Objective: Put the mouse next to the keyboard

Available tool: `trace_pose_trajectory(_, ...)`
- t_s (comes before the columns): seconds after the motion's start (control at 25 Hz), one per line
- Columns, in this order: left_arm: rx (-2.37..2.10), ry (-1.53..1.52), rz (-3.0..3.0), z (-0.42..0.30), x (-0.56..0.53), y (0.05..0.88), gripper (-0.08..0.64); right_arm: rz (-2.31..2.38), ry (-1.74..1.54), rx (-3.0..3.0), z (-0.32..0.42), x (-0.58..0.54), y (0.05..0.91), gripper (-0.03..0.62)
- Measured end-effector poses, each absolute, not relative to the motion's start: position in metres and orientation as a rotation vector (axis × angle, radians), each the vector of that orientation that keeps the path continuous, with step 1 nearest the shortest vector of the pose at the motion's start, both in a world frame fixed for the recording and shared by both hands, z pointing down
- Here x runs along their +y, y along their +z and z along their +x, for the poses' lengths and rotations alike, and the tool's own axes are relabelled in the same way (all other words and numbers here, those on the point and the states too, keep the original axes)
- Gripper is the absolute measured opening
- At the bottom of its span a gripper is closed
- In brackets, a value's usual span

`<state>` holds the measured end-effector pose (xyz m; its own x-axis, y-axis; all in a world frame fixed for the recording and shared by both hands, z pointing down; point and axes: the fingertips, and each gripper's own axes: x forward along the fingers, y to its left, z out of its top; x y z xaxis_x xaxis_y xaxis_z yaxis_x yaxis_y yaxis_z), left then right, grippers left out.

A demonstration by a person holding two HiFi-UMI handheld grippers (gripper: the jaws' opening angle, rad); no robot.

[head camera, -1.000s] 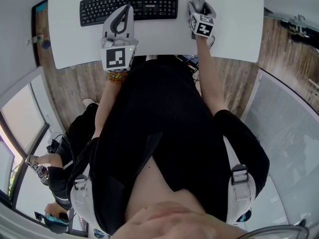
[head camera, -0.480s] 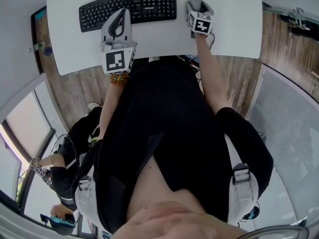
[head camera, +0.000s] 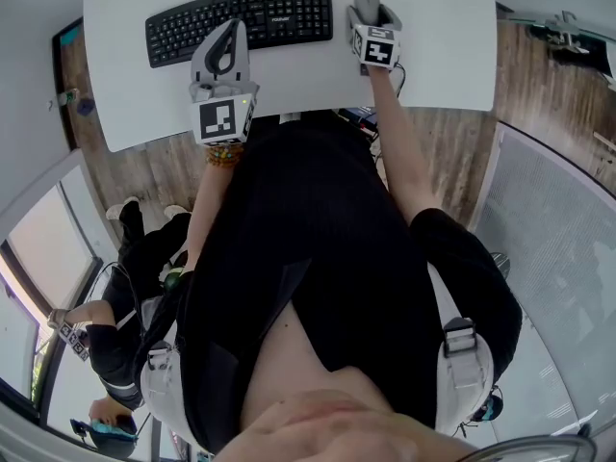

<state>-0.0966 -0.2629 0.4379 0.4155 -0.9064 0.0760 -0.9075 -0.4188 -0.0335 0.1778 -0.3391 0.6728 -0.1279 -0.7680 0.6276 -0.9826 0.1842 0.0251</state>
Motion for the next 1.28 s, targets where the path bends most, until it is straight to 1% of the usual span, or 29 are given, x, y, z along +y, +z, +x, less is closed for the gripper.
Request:
trace_pose_trajectory(0.44,-1.644,0.121,2.653,-0.096,-0.258,0.442,0.014,1.624,0.56,-1.969,0.177,-0.34,0.674,0.295)
trace_pose_trajectory(0.64,-1.628,0.118,2.659,-0.101,-0.252,0.442,0.014,1.701,0.642,-2.061,0.186,-0.336,0.66,0.295)
trace_pose_trajectory(0.76,-1.626,0.115,2.672,-0.106,-0.251,0.443,0.014,1.729,0.611,-2.054,0.192,-0.328,0.651,0.295)
trace_pose_trajectory(1.04,-1.601,0.091,2.738,-0.116,-0.261,0.434,0.014,1.81,0.534,-2.062,0.189,-0.312,0.613,0.295)
trace_pose_trajectory(1.28,-1.54,-0.003,2.803,-0.107,-0.268,0.42,0.014,1.902,0.39,-2.09,0.176,-0.301,0.554,0.295)
